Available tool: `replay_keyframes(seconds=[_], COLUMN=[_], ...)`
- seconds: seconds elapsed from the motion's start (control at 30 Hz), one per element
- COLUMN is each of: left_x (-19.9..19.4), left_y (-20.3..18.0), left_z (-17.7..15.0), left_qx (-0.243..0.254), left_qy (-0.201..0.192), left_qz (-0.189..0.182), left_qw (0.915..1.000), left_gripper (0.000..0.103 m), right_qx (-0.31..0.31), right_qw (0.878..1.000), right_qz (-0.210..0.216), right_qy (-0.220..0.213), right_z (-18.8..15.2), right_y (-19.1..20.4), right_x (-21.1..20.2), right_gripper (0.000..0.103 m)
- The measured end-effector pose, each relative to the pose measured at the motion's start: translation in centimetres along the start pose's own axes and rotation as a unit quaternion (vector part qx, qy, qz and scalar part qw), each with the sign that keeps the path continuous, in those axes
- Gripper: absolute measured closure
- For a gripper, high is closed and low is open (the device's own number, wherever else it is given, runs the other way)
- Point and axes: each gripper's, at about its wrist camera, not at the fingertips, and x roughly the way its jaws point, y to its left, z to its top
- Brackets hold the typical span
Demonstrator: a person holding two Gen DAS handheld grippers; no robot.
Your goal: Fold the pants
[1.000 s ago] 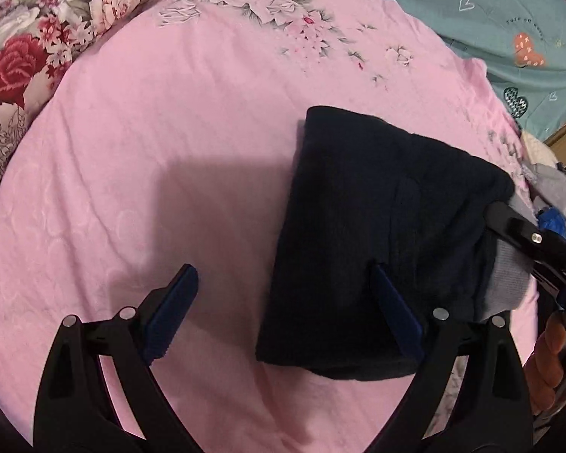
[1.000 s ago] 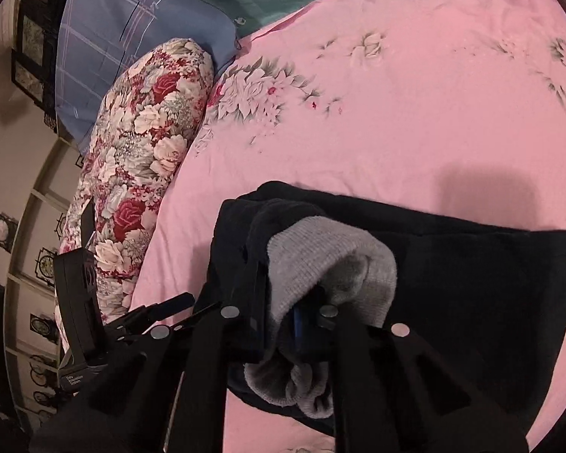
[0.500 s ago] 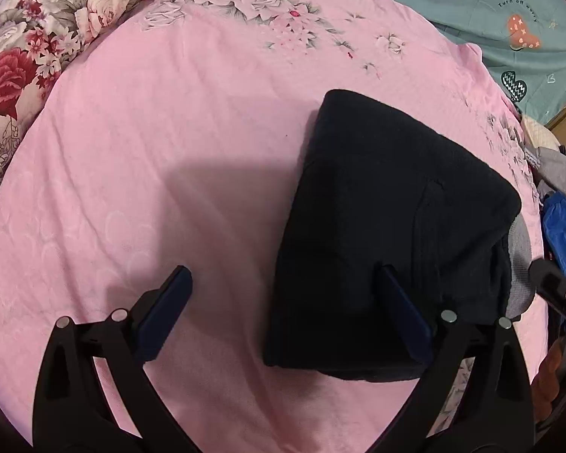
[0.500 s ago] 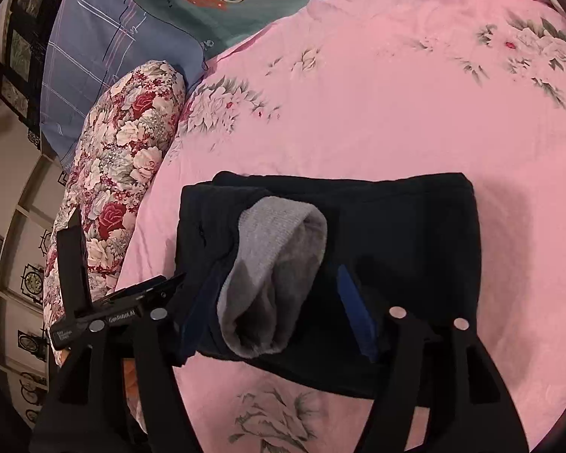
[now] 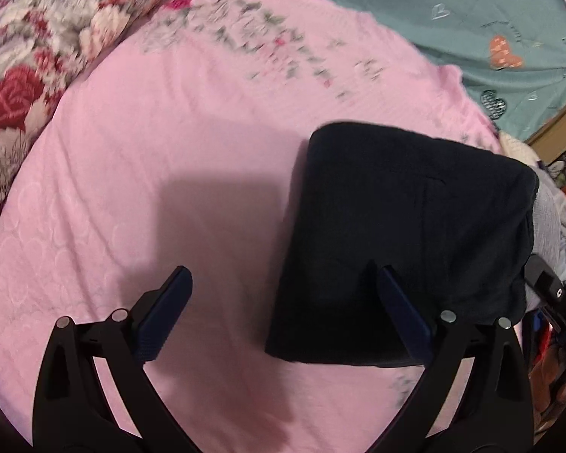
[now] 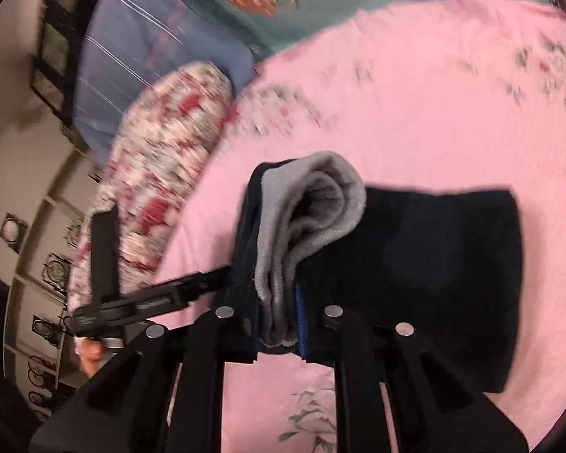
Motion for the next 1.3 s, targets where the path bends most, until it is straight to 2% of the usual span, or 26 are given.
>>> replay_keyframes(seconds=[0.03,0.1,0.17,0.23,0.3,0.33,0.4,0.47,0.57,0.67,0.73,0.83,0.9,0.93,0.97,1.0,1.07,1.1,1.2,1.23,1.27,1.3], left_x=[-0.5,-0.9,0.1,1.9,5.0,6.2,6.5,5.8,4.0,3.8,4.5,6.8,9.1,9.9,10.6,10.7,10.0,9.5,7.0,6.2,5.3,4.5], left_y=[-0.6,-2.2,-3.8,-5.3,-6.7,-7.2,-7.1,-6.9,-6.4,-6.9,-7.6,-8.7,-8.2,-7.7,-6.7,-6.3,-6.0,-6.0,-5.4,-5.1,-4.6,-4.2], left_z=[0.2,0.6,0.8,0.6,-0.3,-0.8,-1.4,-1.2,-0.3,1.8,3.3,5.0,5.6,5.5,5.8,6.0,6.3,6.2,5.2,4.6,3.7,2.6], left_qx=[0.008,0.026,0.039,0.057,0.092,0.102,0.09,0.089,0.08,0.067,0.07,0.081,0.078,0.071,0.049,0.038,0.028,0.025,0.016,0.011,0.006,0.003], left_qy=[-0.008,-0.019,-0.011,0.007,0.043,0.056,0.05,0.053,0.031,0.024,0.02,0.025,0.044,0.055,0.076,0.084,0.091,0.09,0.082,0.081,0.079,0.077], left_qz=[-0.007,-0.016,-0.016,-0.015,0.015,0.035,0.04,0.031,0.031,0.036,0.04,0.053,0.062,0.055,0.031,0.022,0.018,0.015,-0.005,-0.015,-0.028,-0.038], left_qw=[0.9999,0.9993,0.999,0.9983,0.9947,0.9926,0.9939,0.9941,0.9958,0.9968,0.9965,0.995,0.994,0.9945,0.9954,0.9955,0.9953,0.9955,0.9965,0.9966,0.9965,0.9963], left_gripper=[0.004,0.004,0.004,0.004,0.004,0.003,0.002,0.003,0.003,0.003,0.003,0.003,0.002,0.002,0.002,0.002,0.002,0.002,0.002,0.002,0.002,0.002], right_qx=[-0.008,-0.005,0.027,0.079,0.112,0.126,0.131,0.1,0.07,0.052,0.038,0.024,0.025,0.028,0.033,0.05,0.101,0.105,0.055,0.051,0.049,0.041], right_qw=[1.0,0.999,0.999,0.995,0.986,0.986,0.987,0.988,0.987,0.978,0.984,0.992,0.994,0.993,0.992,0.99,0.991,0.991,0.991,0.99,0.991,0.992], right_qz=[0.001,-0.001,-0.018,-0.061,-0.116,-0.102,-0.089,-0.117,-0.147,-0.194,-0.167,-0.111,-0.105,-0.114,-0.125,-0.129,-0.085,-0.079,-0.124,-0.125,-0.121,-0.11], right_qy=[-0.022,-0.039,-0.021,0.008,0.031,0.025,0.019,0.017,-0.014,-0.054,-0.058,-0.045,-0.025,-0.018,-0.012,-0.005,0.0,-0.001,-0.02,-0.027,-0.034,-0.041], right_z=[0.3,0.8,0.8,0.1,-1.2,-1.6,-1.7,-1.2,-0.3,1.0,1.9,3.1,3.6,3.8,3.8,3.7,3.2,3.0,2.3,1.9,1.2,0.4], right_y=[0.0,-1.0,-3.9,-7.7,-11.3,-12.3,-12.2,-10.9,-9.3,-8.4,-7.3,-6.8,-6.7,-7.4,-8.4,-10.0,-12.2,-12.2,-9.6,-9.0,-8.6,-7.9], right_x=[-1.8,-4.0,-4.3,-3.3,-1.7,-1.5,-2.0,-2.5,-4.2,-4.6,-3.6,-1.7,0.3,0.9,1.4,2.2,2.3,2.0,0.5,-0.1,-0.9,-1.7], right_gripper=[0.088,0.088,0.088,0.088,0.085,0.084,0.083,0.075,0.074,0.078,0.083,0.084,0.084,0.09,0.103,0.103,0.103,0.103,0.103,0.098,0.086,0.08])
